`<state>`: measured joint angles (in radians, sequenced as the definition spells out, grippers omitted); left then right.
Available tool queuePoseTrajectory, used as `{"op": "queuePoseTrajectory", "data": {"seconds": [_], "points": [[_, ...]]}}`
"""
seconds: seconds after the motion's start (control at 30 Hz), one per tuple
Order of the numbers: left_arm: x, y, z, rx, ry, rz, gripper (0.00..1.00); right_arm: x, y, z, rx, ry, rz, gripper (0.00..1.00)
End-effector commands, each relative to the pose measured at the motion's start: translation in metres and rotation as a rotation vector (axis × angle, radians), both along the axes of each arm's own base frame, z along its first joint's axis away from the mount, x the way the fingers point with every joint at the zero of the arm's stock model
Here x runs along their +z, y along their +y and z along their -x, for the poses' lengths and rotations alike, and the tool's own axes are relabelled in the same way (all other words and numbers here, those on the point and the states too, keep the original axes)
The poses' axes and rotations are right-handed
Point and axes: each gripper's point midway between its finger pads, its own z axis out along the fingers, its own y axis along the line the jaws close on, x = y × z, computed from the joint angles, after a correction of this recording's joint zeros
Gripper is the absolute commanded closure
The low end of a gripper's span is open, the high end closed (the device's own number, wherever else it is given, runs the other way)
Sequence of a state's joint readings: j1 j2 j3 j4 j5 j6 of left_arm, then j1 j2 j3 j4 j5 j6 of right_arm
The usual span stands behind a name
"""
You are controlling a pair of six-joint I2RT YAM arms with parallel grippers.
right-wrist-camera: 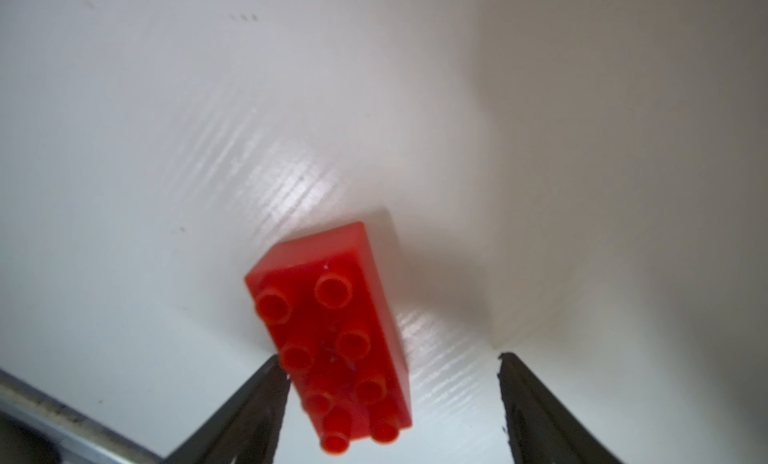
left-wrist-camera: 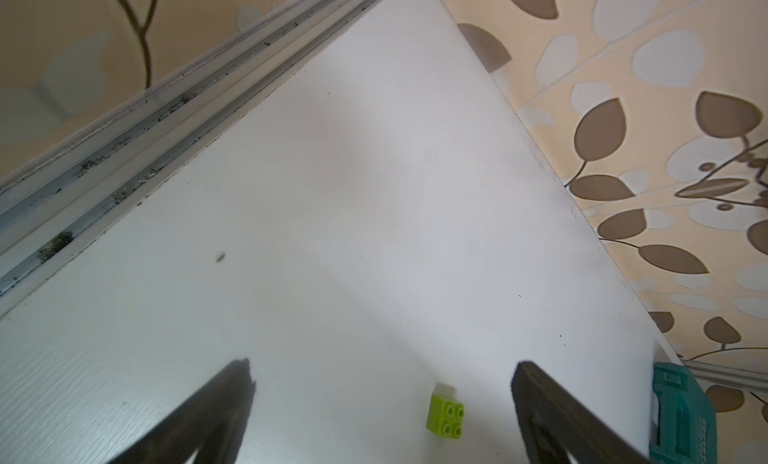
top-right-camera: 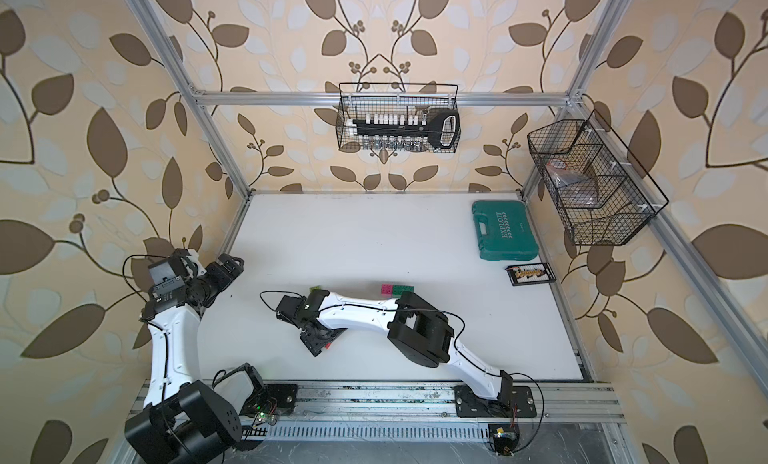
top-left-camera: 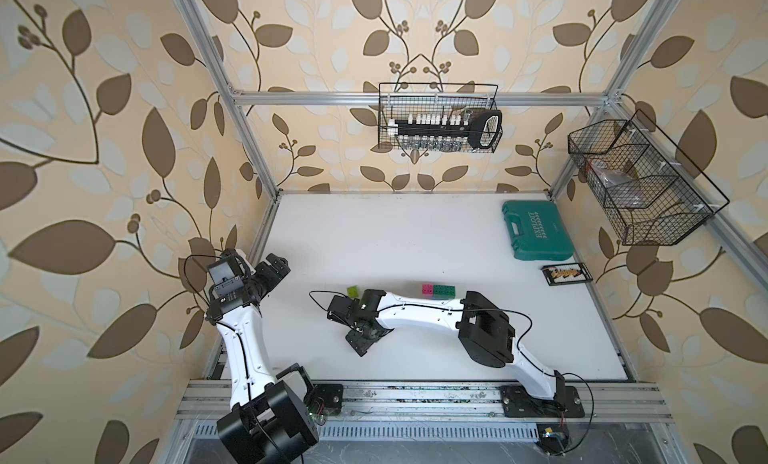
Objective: Assemble a spoon with lego
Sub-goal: Pick up the lego brick from the center of the board.
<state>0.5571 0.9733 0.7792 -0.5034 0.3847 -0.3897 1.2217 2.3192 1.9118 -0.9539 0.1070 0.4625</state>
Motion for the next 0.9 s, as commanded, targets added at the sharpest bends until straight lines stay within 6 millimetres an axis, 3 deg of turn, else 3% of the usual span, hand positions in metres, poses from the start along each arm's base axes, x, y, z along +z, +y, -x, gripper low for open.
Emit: {"op": "queuePoseTrajectory", "data": {"seconds": [0.0,0.1,0.2,0.27,0.33,0.5,0.57,0.8,0.87], "points": [[0.008,-0.006,0.001,-0.037,-0.034,-0.012,0.01,0.008,0.019,0.000,0.115,-0.012,-0.068,0.23],[0.008,-0.007,0.000,-0.044,-0.035,-0.004,0.01,0.004,0.025,-0.001,0.162,-0.012,-0.052,0.29],[0.007,-0.007,0.000,-0.046,-0.035,-0.006,0.01,-0.001,0.027,-0.002,0.178,-0.004,-0.027,0.49],[0.007,-0.007,0.000,-0.043,-0.036,-0.011,0.01,-0.004,0.026,-0.001,0.183,0.008,-0.006,0.56],[0.006,-0.006,0.000,-0.044,-0.034,-0.010,0.01,-0.005,0.023,-0.002,0.183,0.007,0.011,0.56],[0.007,-0.007,0.000,-0.046,-0.036,-0.008,0.01,-0.006,0.013,-0.003,0.199,-0.007,0.055,0.43],[0.007,-0.007,0.000,-0.047,-0.037,-0.010,0.01,-0.009,0.010,-0.002,0.204,0.002,0.069,0.42],[0.007,-0.008,-0.001,-0.054,-0.040,-0.008,0.01,-0.018,0.007,0.003,0.221,0.022,0.069,0.62],[0.007,-0.008,-0.001,-0.055,-0.041,-0.008,0.01,-0.018,0.008,0.004,0.228,0.028,0.071,0.74]]}}
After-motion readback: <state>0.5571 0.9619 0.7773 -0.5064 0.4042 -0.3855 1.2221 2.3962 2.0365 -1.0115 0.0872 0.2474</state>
